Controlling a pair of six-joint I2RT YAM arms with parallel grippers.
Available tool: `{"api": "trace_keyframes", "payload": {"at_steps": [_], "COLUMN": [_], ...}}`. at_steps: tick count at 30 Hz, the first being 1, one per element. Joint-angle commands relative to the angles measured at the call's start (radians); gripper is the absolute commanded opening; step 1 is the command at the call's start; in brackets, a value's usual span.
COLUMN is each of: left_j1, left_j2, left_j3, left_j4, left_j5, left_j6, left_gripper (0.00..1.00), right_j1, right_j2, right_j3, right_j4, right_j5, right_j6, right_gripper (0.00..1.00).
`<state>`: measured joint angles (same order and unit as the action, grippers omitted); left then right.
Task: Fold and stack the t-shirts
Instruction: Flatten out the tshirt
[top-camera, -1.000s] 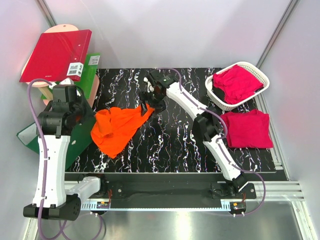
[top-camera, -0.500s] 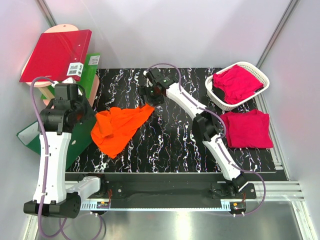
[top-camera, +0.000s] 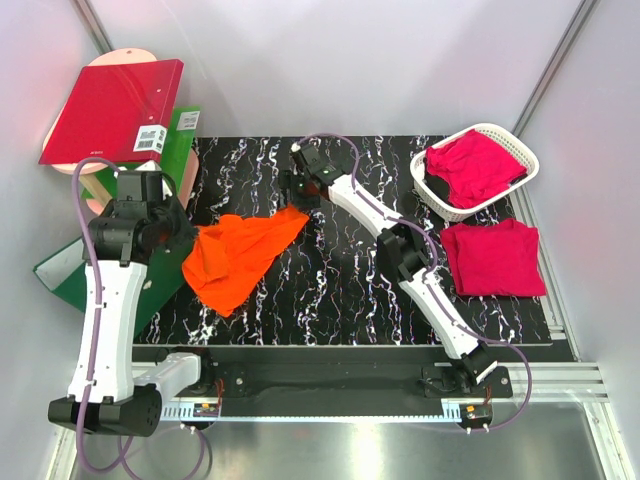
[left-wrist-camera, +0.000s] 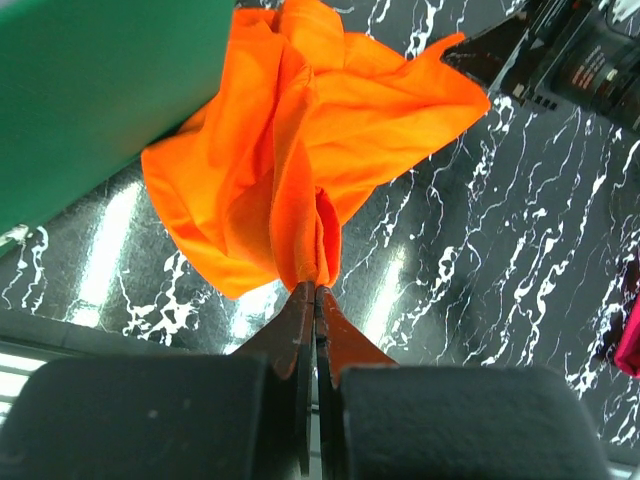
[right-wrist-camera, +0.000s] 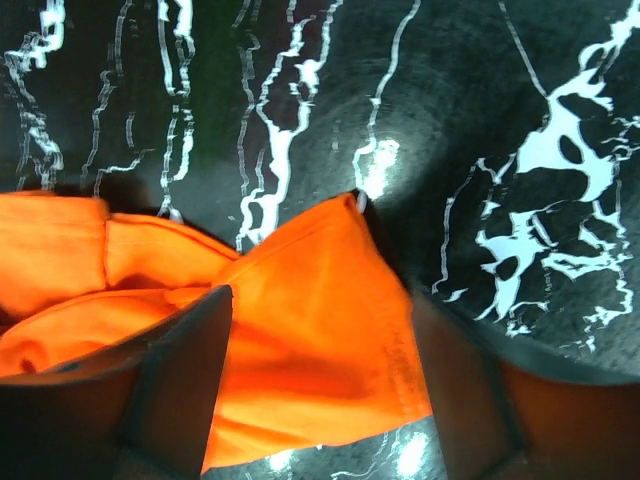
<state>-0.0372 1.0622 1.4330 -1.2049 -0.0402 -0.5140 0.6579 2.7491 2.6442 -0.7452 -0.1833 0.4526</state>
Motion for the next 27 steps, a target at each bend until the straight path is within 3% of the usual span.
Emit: {"api": "trace_keyframes", "payload": {"at_steps": [1,9,11,13,26,27], "left_j1": [0.003,0.003,0.003,0.003,0.003,0.003], "left_j2": [0.001,0.042,0.05,0.055,0.05,0.051], "left_j3": [0.001,0.061,0.067,0.07,0.061,0.058], "left_j4": [0.048,0.059,0.062,0.067,0.125,0.13], "left_j5": [0.033,0.034,0.034,0.06,0.083,0.086], "left_j6": [0.003,0.002,0.0,-0.001,-0.003,-0.004], "left_gripper": [0.0,0.0,0.0,0.0,0.0,0.0], "right_j1": [-0.003,-0.027,-0.032,-0.034,-0.035,-0.037], "right_j2": [0.018,0.004,0.0,-0.014,-0.296,-0.295], "right_j3": [0.028,0.026,0.033,0.024,-0.067,-0.069], "right_j4": [0.023,0.026,0.026,0.018,0.029,0.029], "right_j5": [0.002,-0.039,-0.047,-0.048,0.122,0.13], "right_j6": [0.035,0.035,0.032,0.026,-0.078,-0.084], "right_gripper": [0.66,0.34,0.21,0.0,0.0,0.13]}}
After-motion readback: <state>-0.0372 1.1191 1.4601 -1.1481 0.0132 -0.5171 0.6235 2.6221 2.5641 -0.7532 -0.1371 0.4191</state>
